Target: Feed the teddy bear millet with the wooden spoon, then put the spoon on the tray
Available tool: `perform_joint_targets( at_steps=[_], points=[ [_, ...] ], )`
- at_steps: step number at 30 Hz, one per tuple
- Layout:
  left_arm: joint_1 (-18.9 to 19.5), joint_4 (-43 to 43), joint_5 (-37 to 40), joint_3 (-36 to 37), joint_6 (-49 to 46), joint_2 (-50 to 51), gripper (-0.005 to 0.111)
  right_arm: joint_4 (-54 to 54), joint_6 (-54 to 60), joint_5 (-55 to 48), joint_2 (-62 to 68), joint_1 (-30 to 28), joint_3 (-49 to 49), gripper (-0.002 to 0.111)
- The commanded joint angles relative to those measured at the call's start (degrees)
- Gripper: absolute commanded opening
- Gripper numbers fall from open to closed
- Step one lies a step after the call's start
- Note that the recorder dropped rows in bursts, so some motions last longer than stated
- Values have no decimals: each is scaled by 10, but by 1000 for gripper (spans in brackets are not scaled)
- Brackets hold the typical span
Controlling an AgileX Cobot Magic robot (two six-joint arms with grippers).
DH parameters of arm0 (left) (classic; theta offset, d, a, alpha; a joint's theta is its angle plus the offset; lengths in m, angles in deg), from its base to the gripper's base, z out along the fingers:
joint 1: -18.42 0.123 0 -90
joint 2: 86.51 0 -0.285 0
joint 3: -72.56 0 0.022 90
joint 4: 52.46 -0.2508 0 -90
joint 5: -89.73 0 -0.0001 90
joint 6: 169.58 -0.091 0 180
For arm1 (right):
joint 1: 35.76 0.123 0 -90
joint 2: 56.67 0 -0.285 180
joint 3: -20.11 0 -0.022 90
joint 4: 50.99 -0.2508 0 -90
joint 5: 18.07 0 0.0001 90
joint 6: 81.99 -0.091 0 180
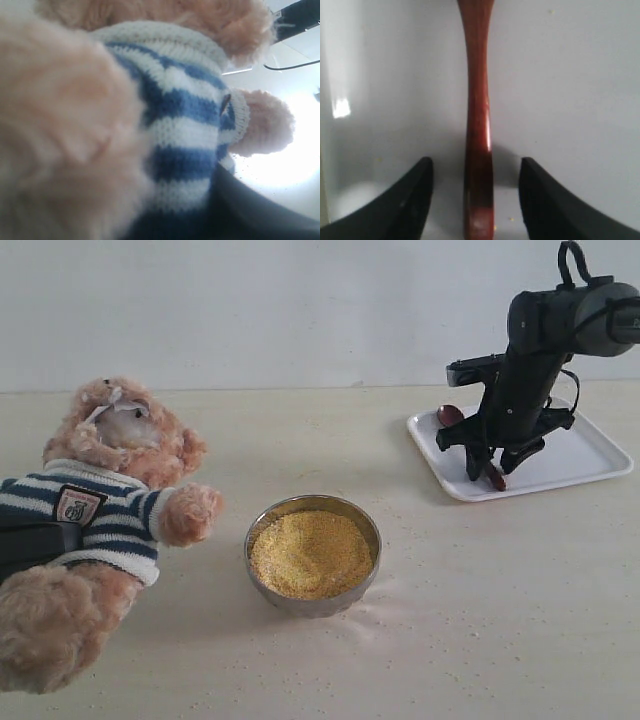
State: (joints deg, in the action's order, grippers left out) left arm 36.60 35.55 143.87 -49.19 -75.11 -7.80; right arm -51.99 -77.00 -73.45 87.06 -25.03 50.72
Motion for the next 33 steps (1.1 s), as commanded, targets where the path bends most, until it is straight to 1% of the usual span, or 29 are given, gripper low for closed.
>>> perform_joint_targets(
  at_steps=[1,6,9,10,12,14,16,18,19,20,22,23,24,28,29,30,33],
  points=[
    [1,10,13,0,-2,-4,5,-29,33,6,-22,-5,2,62],
    [1,10,13,0,-2,-4,5,-34,46,23,-68,-5,1,62],
    [1,10,13,0,-2,-4,5,-78,72,24,-115,-5,1,61],
    [1,10,13,0,-2,-4,5,-81,73,24,-126,-5,1,59],
    [1,10,13,0,-2,-4,5,-84,73,18,-151,-5,-1,46],
    [1,10,13,0,-2,-4,5,-82,71,37,-182,-5,-31,30],
    [1,10,13,0,-2,-4,5,-82,67,105,-233,-5,-112,12],
    [1,10,13,0,-2,-4,5,-82,60,167,-273,-5,-187,5],
    [1,10,13,0,-2,-4,5,-83,56,212,-313,-5,-248,1],
    [1,10,13,0,-2,-4,5,-83,56,238,-334,-5,-284,1],
    [1,10,13,0,-2,-4,5,-94,54,335,-416,-5,-427,1],
    [1,10,13,0,-2,-4,5,-101,54,361,-440,-5,-465,1],
    [1,10,13,0,-2,-4,5,-117,54,403,-491,-5,-531,1],
    [1,10,13,0,-2,-4,5,-170,54,487,-643,-5,-713,1],
    [1,10,13,0,-2,-4,5,-175,54,493,-671,-5,-735,1],
    [1,10,13,0,-2,-4,5,-183,54,495,-725,-5,-767,1],
    [1,10,13,0,-2,-4,5,-190,54,474,-796,-5,-794,1]
  ],
)
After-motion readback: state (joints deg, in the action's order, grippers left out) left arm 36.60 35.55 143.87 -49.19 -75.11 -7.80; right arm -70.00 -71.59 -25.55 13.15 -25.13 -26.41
